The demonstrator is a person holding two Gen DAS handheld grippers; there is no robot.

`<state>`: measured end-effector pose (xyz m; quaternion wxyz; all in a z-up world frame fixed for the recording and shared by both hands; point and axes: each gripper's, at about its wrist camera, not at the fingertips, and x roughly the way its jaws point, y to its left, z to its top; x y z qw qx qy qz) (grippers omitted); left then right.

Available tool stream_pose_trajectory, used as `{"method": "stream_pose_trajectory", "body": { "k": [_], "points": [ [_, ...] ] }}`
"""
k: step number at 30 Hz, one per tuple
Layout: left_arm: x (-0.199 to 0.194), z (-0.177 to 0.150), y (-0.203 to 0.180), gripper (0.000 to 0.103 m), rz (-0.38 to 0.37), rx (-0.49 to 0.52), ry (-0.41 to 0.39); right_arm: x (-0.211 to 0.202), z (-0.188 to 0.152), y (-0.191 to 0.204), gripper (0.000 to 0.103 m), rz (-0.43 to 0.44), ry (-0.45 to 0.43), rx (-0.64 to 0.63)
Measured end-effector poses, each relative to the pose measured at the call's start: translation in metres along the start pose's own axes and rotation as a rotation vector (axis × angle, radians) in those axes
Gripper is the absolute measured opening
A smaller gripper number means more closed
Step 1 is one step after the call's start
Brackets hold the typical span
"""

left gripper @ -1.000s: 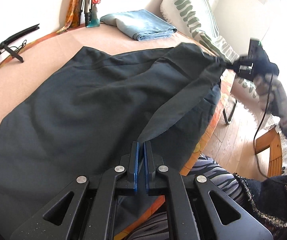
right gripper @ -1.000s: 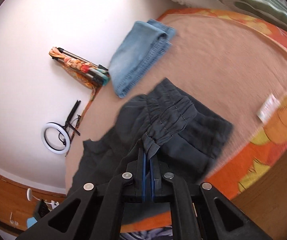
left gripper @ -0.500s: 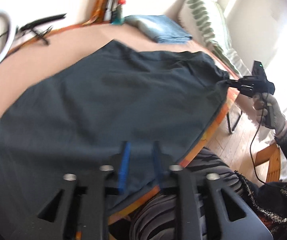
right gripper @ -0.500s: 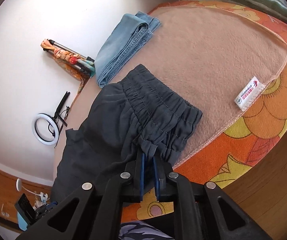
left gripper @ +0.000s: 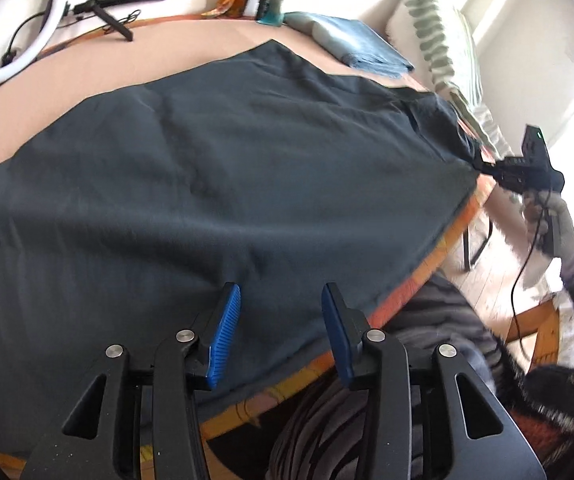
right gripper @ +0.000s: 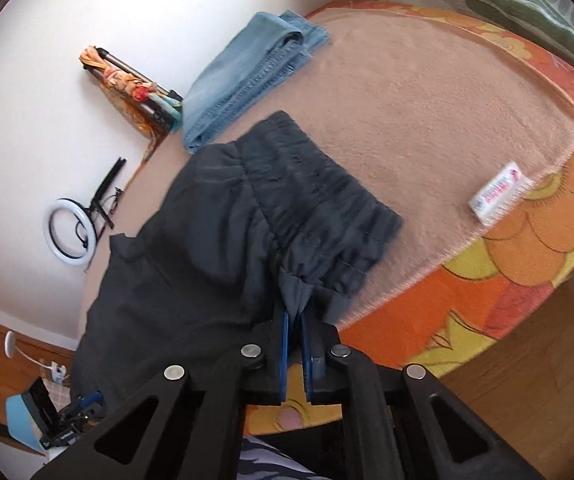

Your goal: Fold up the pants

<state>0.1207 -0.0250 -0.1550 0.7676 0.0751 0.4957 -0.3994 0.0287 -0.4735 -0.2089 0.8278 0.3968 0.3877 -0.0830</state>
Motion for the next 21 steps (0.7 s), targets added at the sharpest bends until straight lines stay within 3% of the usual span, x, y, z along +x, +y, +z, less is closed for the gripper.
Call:
{"method": "stream_pose_trajectory", "body": {
  "k": [1, 3, 5, 7, 10, 12, 14, 21],
  "points": [
    [-0.001, -0.002, -0.002, 0.039, 0.005, 0.016, 0.002, -0.001, -0.001, -0.003, 0.003, 0.002, 0.014, 0.0],
    [-0.005, -0.005, 0.001, 0.039, 0.007, 0.011, 0.004, -0.007, -0.001, -0.004, 0.016, 0.01, 0.022, -0.007],
    [-0.01, -0.006, 0.007, 0.039, 0.015, -0.021, -0.004, -0.02, -0.001, 0.003, 0.022, -0.023, 0.009, -0.038],
    [-0.022, -0.007, 0.012, 0.039, 0.024, -0.045, -0.044, -0.037, -0.001, 0.023, 0.023, -0.02, -0.014, -0.116],
    [-0.039, -0.007, 0.023, 0.039, 0.049, -0.086, -0.116, -0.056, 0.003, 0.065, 0.037, -0.024, -0.072, -0.286],
    [-0.048, -0.009, 0.036, 0.039, 0.081, -0.131, -0.157, -0.056, 0.011, 0.097, 0.045, 0.03, -0.098, -0.393],
    [-0.051, -0.014, 0.05, 0.039, 0.101, -0.173, -0.173, -0.046, 0.019, 0.119, 0.052, 0.07, -0.095, -0.443],
    [-0.058, -0.03, 0.078, 0.039, 0.182, -0.272, -0.19, 0.045, 0.055, 0.206, 0.055, 0.188, 0.034, -0.62]
  ]
}}
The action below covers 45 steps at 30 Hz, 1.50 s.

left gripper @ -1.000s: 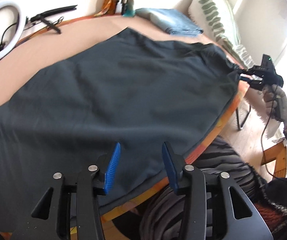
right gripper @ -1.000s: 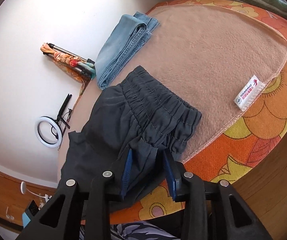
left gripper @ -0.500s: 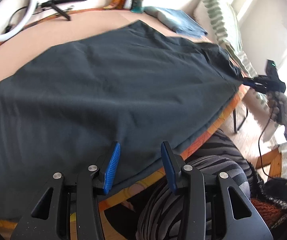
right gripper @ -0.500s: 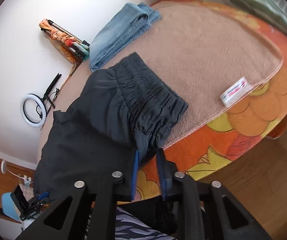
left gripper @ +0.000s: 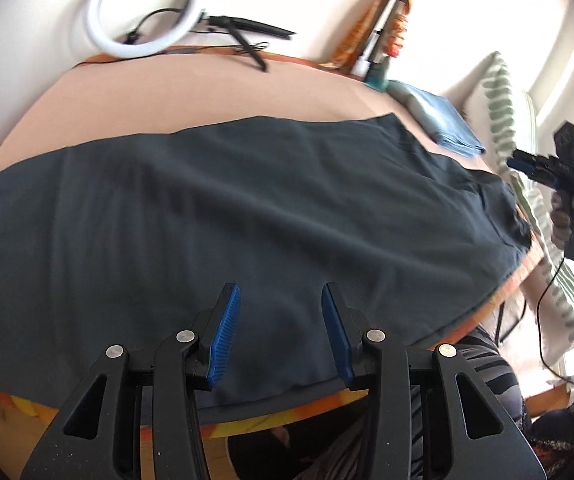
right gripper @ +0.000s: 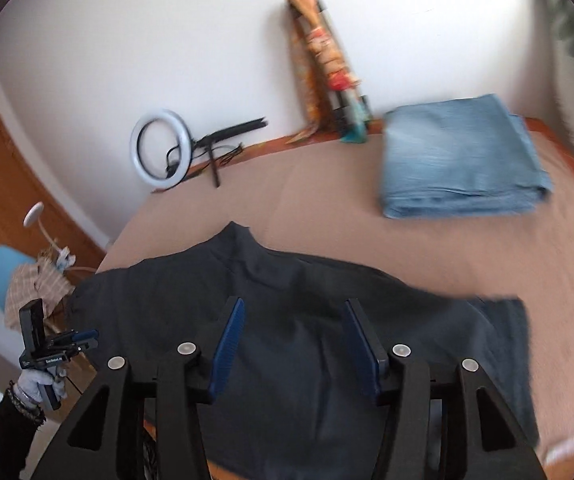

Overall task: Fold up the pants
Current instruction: 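Grasp the waistband with the left gripper and lift it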

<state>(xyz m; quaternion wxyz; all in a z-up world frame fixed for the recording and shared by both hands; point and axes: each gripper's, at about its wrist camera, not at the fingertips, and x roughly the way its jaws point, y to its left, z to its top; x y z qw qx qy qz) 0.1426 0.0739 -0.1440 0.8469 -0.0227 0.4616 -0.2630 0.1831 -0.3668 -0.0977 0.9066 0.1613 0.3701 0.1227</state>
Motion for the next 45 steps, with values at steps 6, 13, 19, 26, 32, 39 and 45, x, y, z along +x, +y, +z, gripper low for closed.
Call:
{"method": "stream_pose_trajectory", "body": {
  "k": [6, 13, 19, 26, 32, 39, 45],
  "points": [
    [0.001, -0.006, 0.018, 0.039, 0.047, -0.058, -0.005, 0.077, 0.042, 0.017, 0.059, 0.057, 0.096, -0.08],
    [-0.003, -0.015, 0.03, 0.039, 0.06, -0.111, -0.024, 0.145, 0.059, 0.021, 0.062, 0.124, 0.202, -0.095],
    [-0.006, -0.019, 0.032, 0.039, 0.069, -0.114, -0.028, 0.19, 0.061, 0.014, 0.064, 0.155, 0.27, -0.05],
    [-0.007, -0.022, 0.036, 0.041, 0.062, -0.128, -0.044, 0.188, 0.062, 0.043, 0.004, 0.181, 0.272, -0.14],
    [-0.015, -0.03, 0.042, 0.041, 0.054, -0.188, -0.083, 0.186, 0.071, 0.057, 0.001, 0.019, 0.223, -0.213],
    [-0.056, -0.048, 0.071, 0.051, 0.086, -0.333, -0.204, 0.171, 0.066, 0.063, 0.037, -0.006, 0.199, -0.191],
    [-0.106, -0.079, 0.141, 0.052, 0.113, -0.582, -0.348, 0.121, 0.054, 0.085, 0.043, 0.022, 0.134, -0.212]
  ]
}}
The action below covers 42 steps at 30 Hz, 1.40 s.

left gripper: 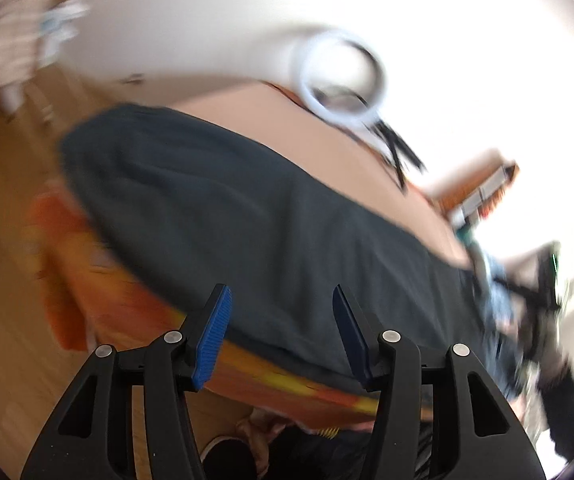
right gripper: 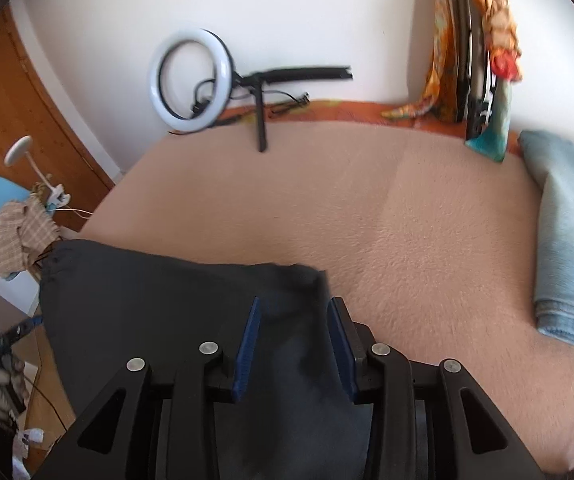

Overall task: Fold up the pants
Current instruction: 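Grasp the waistband with the left gripper and lift it, then bring the right gripper to the waistband held by the left gripper and grasp it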

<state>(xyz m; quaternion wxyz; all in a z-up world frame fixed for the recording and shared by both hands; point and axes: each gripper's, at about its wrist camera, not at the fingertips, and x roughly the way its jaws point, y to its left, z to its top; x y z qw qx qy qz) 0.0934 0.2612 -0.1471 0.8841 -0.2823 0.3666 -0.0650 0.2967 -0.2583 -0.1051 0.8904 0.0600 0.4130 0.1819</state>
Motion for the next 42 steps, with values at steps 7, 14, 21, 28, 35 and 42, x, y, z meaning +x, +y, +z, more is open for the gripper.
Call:
{"method": "stream_pose_trajectory", "body": {
  "k": [7, 14, 21, 28, 35, 42],
  "points": [
    [-0.023, 0.032, 0.092, 0.052, -0.013, -0.275, -0.123, -0.047, -0.032, 0.033, 0.049, 0.071, -0.056, 0.031],
    [-0.009, 0.053, 0.122, 0.052, -0.031, -0.353, -0.133, -0.065, -0.057, 0.05, 0.053, 0.065, -0.06, 0.069],
    [0.007, 0.063, 0.144, 0.052, -0.019, -0.414, -0.108, -0.079, -0.057, 0.057, 0.053, 0.058, -0.079, 0.085],
    [0.023, 0.07, 0.147, 0.052, -0.029, -0.412, -0.096, -0.082, -0.055, 0.055, 0.053, 0.039, -0.085, 0.105],
    [0.032, 0.079, 0.148, 0.055, -0.003, -0.41, -0.101, -0.078, -0.053, 0.057, 0.053, 0.04, -0.078, 0.119],
    [0.038, 0.073, 0.151, 0.044, -0.003, -0.428, -0.166, -0.075, -0.051, 0.059, 0.053, 0.041, -0.066, 0.117]
  ]
}}
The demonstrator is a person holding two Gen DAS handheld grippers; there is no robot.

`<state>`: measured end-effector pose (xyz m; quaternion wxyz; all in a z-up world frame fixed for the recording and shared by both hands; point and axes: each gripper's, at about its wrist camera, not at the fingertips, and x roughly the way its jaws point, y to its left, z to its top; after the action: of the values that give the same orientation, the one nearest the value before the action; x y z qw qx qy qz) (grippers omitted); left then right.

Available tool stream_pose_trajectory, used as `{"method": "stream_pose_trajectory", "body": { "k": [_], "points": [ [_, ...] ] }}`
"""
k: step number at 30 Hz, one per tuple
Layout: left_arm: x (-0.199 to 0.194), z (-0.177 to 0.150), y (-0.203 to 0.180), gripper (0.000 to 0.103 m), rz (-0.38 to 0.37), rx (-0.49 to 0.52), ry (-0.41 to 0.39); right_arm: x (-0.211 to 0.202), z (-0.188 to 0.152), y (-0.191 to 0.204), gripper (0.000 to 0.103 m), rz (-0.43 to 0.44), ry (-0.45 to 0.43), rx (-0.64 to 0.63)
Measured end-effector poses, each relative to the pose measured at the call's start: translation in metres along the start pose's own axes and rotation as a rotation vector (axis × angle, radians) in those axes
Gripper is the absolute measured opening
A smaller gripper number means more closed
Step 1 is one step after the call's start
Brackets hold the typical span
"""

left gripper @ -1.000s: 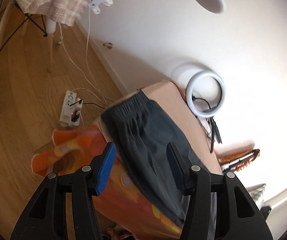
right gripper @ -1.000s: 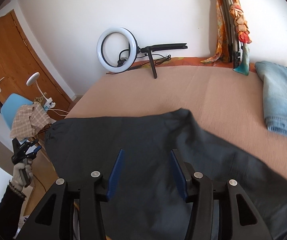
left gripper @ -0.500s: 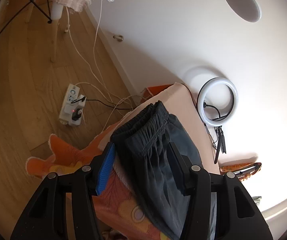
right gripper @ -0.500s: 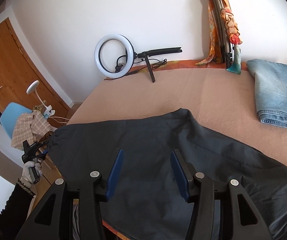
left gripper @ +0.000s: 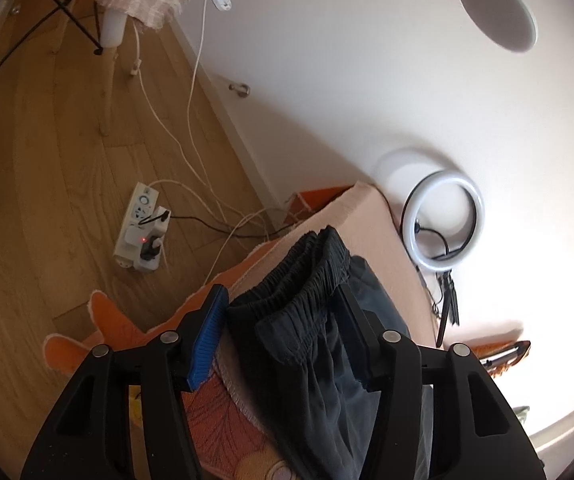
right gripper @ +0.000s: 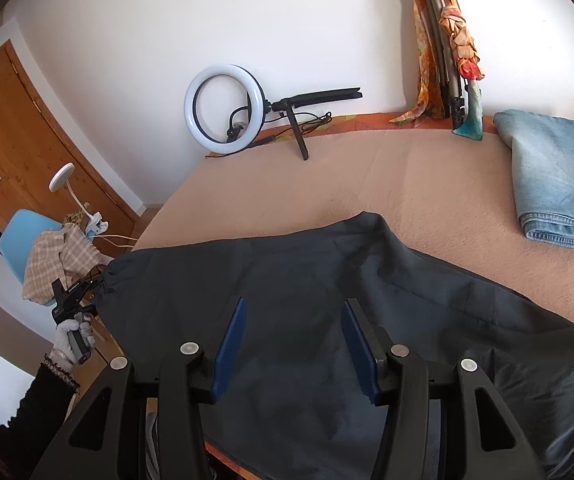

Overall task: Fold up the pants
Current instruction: 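Bring the right gripper to the waistband held by the left gripper and grasp it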

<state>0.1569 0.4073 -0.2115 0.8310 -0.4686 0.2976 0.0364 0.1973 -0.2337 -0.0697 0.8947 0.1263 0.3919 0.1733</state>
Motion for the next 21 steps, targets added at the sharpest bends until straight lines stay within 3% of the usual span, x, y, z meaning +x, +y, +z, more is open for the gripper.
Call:
{"method": "stream_pose_trajectory", "body": {
  "k": [4, 11, 16, 21],
  "points": [
    [-0.002, -0.005, -0.01, 0.025, 0.017, 0.067, -0.031, 0.0, 0.001, -0.001, 0.053, -0.008, -0.001, 0.003],
    [-0.012, -0.01, -0.05, 0.02, 0.057, 0.232, -0.101, -0.001, 0.0, 0.0, 0.053, -0.003, -0.008, 0.013],
    [-0.022, -0.03, -0.104, 0.02, 0.067, 0.441, -0.14, 0.004, 0.0, 0.014, 0.053, 0.019, 0.007, -0.017],
    [-0.02, -0.077, -0.159, 0.02, 0.057, 0.684, -0.125, 0.024, 0.001, 0.038, 0.053, 0.081, 0.052, -0.056]
  ]
}}
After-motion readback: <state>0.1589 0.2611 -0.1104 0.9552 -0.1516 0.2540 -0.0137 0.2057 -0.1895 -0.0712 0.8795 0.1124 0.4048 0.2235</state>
